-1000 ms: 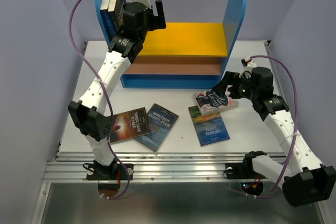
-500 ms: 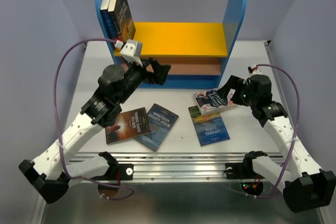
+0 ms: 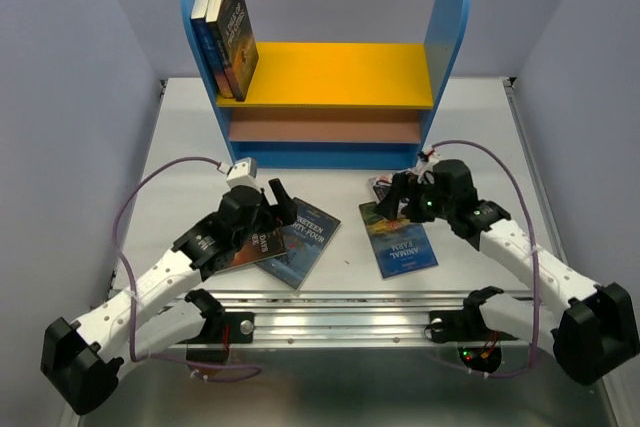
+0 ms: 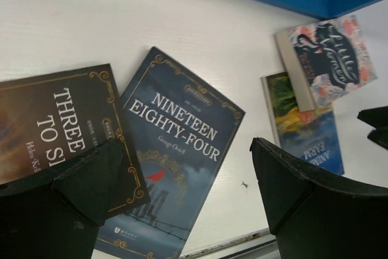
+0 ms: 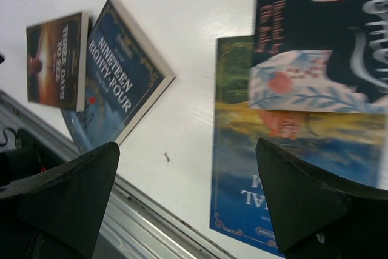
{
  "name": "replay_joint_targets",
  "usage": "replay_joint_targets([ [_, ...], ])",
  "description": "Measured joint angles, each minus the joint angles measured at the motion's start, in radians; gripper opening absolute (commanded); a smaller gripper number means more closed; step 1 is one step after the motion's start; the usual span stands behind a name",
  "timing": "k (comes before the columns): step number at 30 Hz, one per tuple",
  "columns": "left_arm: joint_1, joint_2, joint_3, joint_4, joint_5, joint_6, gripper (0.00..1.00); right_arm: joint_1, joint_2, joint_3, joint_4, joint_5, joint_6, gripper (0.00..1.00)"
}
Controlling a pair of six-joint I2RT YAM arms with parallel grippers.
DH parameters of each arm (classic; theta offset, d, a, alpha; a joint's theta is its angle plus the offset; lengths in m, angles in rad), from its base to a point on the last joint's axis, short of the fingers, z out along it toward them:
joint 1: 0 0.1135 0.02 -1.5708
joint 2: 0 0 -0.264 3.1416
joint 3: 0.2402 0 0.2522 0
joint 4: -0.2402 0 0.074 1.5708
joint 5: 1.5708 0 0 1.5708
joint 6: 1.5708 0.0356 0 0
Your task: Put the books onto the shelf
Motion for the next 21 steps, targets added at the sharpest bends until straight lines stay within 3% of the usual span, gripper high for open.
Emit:
replay_joint_targets([
  [6, 0.019, 0.124, -0.014, 0.01, -0.016, -0.04, 0.99, 0.173, 0.136, -0.003, 0.114, 0.006, 0.061, 1.0],
  [14, 0.175, 0.338, 0.014, 0.119, 0.081, 0.004, 0.99, 0.342, 0.289, 0.002, 0.271, 0.048, 0.129, 1.0],
  [21, 0.214, 0.237, 0.024, -0.064, -0.071, -0.143, 0.99, 0.484, 0.497, 0.175, 0.314, 0.019, 0.08, 1.0],
])
